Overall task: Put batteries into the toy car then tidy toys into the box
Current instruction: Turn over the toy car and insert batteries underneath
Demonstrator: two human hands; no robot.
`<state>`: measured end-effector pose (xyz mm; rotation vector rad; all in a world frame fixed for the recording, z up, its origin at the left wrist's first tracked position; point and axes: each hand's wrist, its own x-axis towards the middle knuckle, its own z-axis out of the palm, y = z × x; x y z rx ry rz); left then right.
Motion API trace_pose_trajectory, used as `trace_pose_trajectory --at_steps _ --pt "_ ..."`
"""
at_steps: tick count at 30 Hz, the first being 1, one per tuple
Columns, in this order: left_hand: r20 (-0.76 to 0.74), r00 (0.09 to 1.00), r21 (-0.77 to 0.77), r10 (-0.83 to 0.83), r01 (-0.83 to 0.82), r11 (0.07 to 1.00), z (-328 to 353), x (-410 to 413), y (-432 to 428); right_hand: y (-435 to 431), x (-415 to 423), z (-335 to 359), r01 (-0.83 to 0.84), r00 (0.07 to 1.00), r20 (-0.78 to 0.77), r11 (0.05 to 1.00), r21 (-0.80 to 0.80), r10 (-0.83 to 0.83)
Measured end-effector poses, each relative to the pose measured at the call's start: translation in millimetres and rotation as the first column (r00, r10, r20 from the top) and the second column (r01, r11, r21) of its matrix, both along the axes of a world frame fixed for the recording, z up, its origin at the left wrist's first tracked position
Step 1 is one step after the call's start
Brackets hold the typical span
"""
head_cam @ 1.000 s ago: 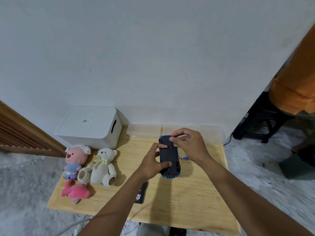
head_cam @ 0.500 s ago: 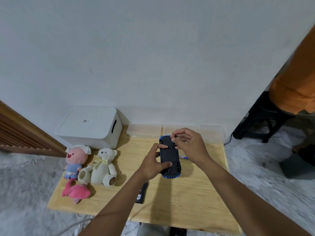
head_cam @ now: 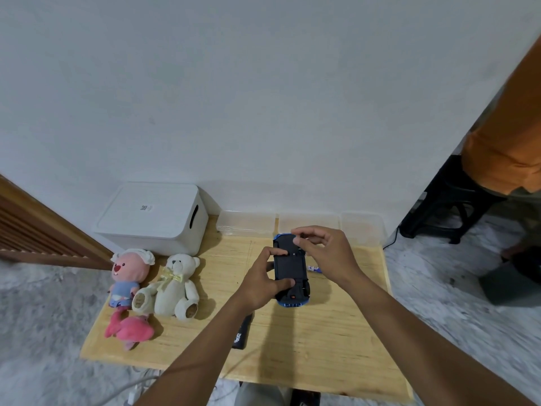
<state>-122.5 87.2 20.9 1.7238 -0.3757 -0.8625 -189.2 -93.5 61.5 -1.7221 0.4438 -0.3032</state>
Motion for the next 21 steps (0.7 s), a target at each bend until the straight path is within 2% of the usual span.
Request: trace_pose_trajectory --at_steps 6,8,15,21 --pt "0.002 1.0 -0.008 0.016 -0.016 1.0 -1 -3 0 -12 1 4 0.165 0.984 0.051 0.98 0.107 -0.172" --pt "-0.001 1.0 -0.01 0.02 -0.02 1.0 -2 -3 0 -18 -4 -1 0.185 0.983 -0.018 0.973 0.14 -0.184" --pt "-0.007 1.0 0.038 -0.002 0.002 0.999 -12 -4 10 -15 -24 -60 0.197 0.925 -0.342 0.979 0.062 -0.164" --pt "-0.029 1.0 0.061 -0.006 0.008 0.998 -25 1 24 3 -19 -109 0.159 0.818 -0.553 0.986 -0.051 -0.161"
